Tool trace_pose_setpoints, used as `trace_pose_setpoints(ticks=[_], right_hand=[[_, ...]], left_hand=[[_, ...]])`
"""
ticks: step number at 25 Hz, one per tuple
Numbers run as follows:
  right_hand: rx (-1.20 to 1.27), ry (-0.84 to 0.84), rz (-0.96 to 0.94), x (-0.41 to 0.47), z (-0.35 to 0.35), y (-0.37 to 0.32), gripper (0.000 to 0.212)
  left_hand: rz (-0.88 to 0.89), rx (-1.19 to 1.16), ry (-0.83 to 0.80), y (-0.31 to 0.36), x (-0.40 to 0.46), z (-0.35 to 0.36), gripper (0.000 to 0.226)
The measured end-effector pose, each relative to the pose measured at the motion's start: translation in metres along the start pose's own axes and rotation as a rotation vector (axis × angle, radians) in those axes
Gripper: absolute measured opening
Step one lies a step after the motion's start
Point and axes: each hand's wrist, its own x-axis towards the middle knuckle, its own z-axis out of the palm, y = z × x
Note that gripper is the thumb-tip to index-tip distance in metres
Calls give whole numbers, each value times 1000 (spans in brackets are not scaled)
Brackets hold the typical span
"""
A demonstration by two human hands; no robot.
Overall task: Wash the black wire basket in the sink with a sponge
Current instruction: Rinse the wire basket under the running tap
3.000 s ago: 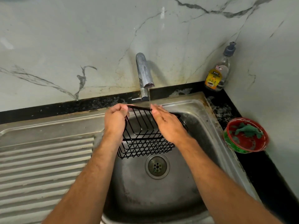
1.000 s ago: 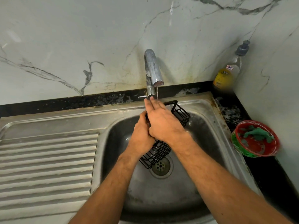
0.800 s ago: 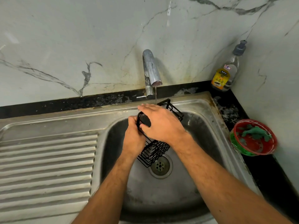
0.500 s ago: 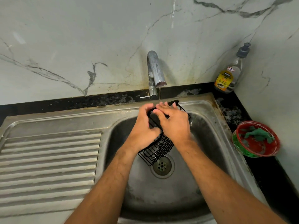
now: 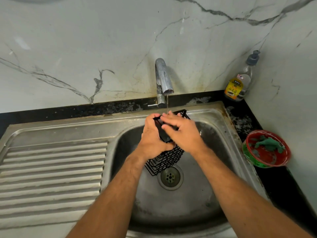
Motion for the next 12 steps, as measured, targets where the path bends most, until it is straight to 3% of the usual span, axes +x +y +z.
trace_pose_setpoints(ticks=[3,6,8,10,12], right_hand=[[98,-181,-51,0,-2,1,24],[172,-68,60,11,-11,-4,16],[-97,-87,-18,24,-8,-10,27],[-472,-234,-177,27,5,-11,41],[-586,-314,-299,18,11,-2,49]], left_hand=[[17,-111,-76,-9,-2,-13,103],[1,-109,-103,-11,-1,-20,103],[-1,-68,-75,-8,5,-22,103],[-16,-84,-25,-9,9,-25,99],[-21,-105,-8,-17,8,-29,98]])
